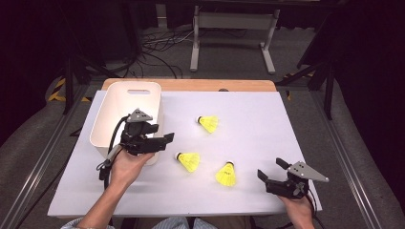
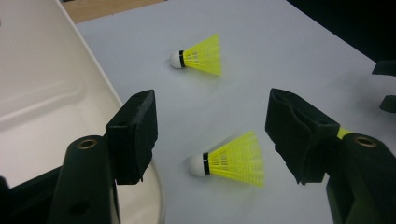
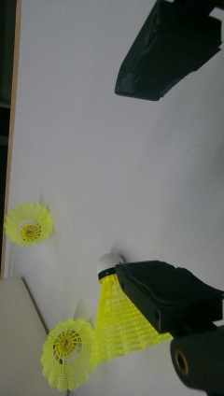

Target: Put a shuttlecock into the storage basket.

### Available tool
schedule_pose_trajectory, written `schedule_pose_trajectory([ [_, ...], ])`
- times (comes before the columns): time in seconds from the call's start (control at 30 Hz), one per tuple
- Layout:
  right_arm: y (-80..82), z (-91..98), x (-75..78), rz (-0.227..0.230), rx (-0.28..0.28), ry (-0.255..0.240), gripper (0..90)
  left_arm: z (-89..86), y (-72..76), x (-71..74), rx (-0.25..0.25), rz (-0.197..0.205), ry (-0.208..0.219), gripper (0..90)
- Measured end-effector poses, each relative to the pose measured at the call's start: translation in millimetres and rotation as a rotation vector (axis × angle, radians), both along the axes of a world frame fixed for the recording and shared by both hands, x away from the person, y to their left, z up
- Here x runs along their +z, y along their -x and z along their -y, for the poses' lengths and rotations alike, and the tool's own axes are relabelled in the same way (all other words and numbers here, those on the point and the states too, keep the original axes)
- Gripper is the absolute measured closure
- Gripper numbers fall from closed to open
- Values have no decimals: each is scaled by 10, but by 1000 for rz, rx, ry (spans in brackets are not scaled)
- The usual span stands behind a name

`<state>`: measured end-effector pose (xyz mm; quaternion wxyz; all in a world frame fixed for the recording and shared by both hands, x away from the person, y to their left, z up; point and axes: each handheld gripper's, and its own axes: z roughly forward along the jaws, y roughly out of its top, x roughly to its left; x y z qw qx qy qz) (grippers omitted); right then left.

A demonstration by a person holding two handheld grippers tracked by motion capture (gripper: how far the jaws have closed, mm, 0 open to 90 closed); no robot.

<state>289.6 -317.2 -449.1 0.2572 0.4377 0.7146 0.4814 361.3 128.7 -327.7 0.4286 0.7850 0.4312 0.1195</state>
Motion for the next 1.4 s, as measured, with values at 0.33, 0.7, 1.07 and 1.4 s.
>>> schedule_pose_trajectory([
  [0.33, -1, -2, -1, -1, 0, 0, 125, 62, 5, -8, -20, -37, -29, 362],
  [0.7, 0, -1, -1, -1, 1, 0, 126, 186, 10, -20, -49, -55, -68, 382],
  [1.07, 0, -1, -1, -1, 1, 0, 126, 294, -4, -59, -66, -84, -90, 393],
  [1.4, -1, 1, -1, 0, 1, 1, 125, 386, -14, -95, -72, -97, -105, 391],
])
